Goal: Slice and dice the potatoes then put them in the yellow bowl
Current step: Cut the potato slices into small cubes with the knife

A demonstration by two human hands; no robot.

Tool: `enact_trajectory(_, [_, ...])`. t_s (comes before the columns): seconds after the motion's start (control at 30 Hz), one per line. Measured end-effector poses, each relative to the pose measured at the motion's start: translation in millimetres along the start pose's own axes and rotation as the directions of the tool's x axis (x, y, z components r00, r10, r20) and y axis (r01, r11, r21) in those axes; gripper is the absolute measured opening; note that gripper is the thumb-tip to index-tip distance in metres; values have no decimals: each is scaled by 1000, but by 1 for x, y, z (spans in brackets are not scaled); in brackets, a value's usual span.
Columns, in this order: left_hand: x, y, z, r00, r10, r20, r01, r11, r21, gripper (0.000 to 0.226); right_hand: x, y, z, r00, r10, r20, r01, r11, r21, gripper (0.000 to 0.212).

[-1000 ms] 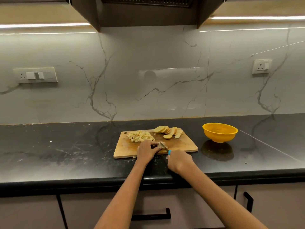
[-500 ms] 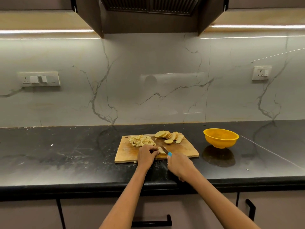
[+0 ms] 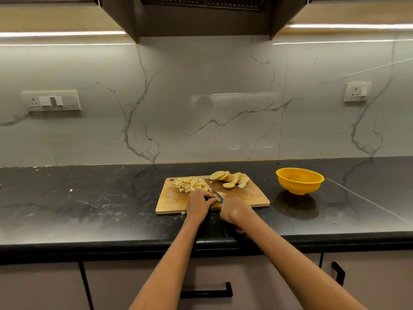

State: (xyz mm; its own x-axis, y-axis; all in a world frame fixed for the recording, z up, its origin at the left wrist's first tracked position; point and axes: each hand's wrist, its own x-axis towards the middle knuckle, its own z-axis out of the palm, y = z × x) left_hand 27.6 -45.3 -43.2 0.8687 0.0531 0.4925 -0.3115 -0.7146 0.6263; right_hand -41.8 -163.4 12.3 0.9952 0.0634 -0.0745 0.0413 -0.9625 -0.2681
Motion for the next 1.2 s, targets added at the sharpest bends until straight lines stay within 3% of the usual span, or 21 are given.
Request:
enact_trajectory(0.17, [-2,2,-1,1000,-5,-5,5,1000,24,17,-11,5,10,997,-44,-61,35,989,-141,30])
enact_trajectory(0.27, [-2,0,0,1000,3,-23,-2,1000,15,17,-29,19,18,980,-87,-181,45,973,-224,29])
enact_trajectory(0.4, [0,1,0,1000,15,-23,-15,1000,10,17,-40,35,24,935,-85,-344,44,991,-124,35])
enact_trajectory(0.47, [4,5,-3,997,67,42,-69,997,34,22,-36,41,22,911,-57,-409,49,998,-30,36])
enact_trajectory(0.57, [19,13,-9,954,168,247,-194,977,87,36,-24,49,18,880,-30,-474,51,998,30,38])
enact_trajectory(0.7, [29,23,-5,878,137,458,-219,967,132,32,-6,58,14,872,1,-490,44,996,81,38])
enact_trajectory(0.77, [27,24,2,890,139,434,-217,966,137,28,-1,61,12,883,13,-469,45,993,113,38])
enact_trajectory(0.93, [21,29,24,962,150,227,-184,974,135,24,7,66,5,929,70,-362,4,980,197,38])
enact_trajectory(1.07, [16,31,35,983,165,78,-173,978,116,23,5,64,9,951,84,-297,-23,979,204,38])
enact_trajectory(1.2, [15,24,34,980,186,74,-190,980,57,27,0,58,14,947,88,-310,-39,986,161,40])
